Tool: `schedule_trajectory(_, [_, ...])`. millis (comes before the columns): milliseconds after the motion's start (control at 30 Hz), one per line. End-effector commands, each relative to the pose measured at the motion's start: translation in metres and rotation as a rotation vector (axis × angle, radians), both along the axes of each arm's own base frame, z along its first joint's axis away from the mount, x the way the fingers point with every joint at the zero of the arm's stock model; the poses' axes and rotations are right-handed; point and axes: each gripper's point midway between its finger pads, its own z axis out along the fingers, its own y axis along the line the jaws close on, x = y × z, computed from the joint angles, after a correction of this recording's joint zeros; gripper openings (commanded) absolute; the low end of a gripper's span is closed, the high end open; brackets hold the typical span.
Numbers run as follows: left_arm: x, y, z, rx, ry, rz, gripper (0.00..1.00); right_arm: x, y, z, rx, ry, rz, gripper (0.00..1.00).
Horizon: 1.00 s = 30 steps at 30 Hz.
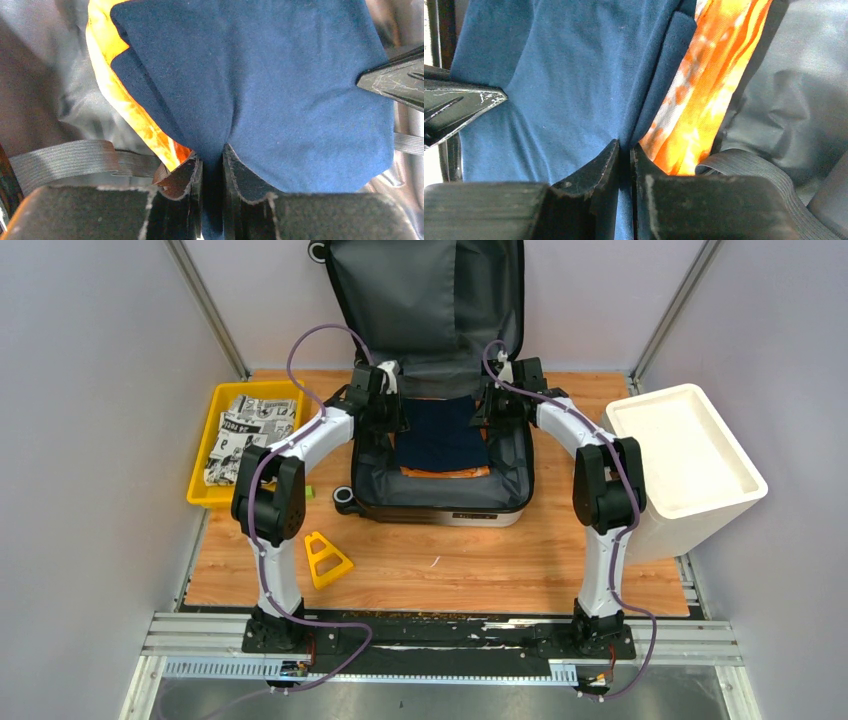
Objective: Open, take out, and arrange the luggage
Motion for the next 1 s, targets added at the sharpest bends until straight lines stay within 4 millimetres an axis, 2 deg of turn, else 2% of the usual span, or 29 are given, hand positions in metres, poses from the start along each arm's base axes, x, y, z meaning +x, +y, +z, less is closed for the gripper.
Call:
schedule_trajectory(0, [0.008,-0.005,0.024,-0.027,-0.068,-0.022,0.24,0.005,0.010,0.018,0.059,-0.035,0.010,0.13])
schedule_trajectory(167, [0.004,-0.001,0.000,0.013,-0.007,-0.014,0.38,0.010,0.003,0.007,0.014,-0.045,-0.009,0.01])
schedule_trajectory(267, [0.002,0.004,-0.011,0.043,0.016,-0.006,0.45,0.017,-0.007,0.002,-0.019,-0.058,-0.030,0.00])
schedule_trajectory(300, [0.001,0.006,-0.015,0.058,0.028,-0.003,0.53,0.017,-0.009,0.000,-0.024,-0.057,-0.032,0.00])
schedule_trajectory(400, [-0.001,0.009,-0.020,0.078,0.040,-0.005,0.60,0.019,-0.015,-0.007,-0.034,-0.051,-0.036,0.00])
schedule_trajectory(533, [-0.005,0.010,-0.017,0.084,0.037,-0.024,0.67,0.022,-0.024,-0.015,-0.052,-0.047,-0.045,0.00])
schedule_trajectory(700, [-0.006,0.015,-0.002,0.105,0.010,-0.020,0.76,0.023,-0.033,-0.020,-0.054,-0.036,-0.056,0.00])
schedule_trajectory(800, [-0.007,0.015,0.007,0.105,-0.005,-0.027,0.85,0.025,-0.037,-0.022,-0.053,-0.034,-0.062,0.00])
schedule_trajectory(967, [-0.007,0.004,0.013,0.049,-0.016,-0.063,0.86,0.027,-0.040,-0.025,-0.057,-0.030,-0.070,0.00])
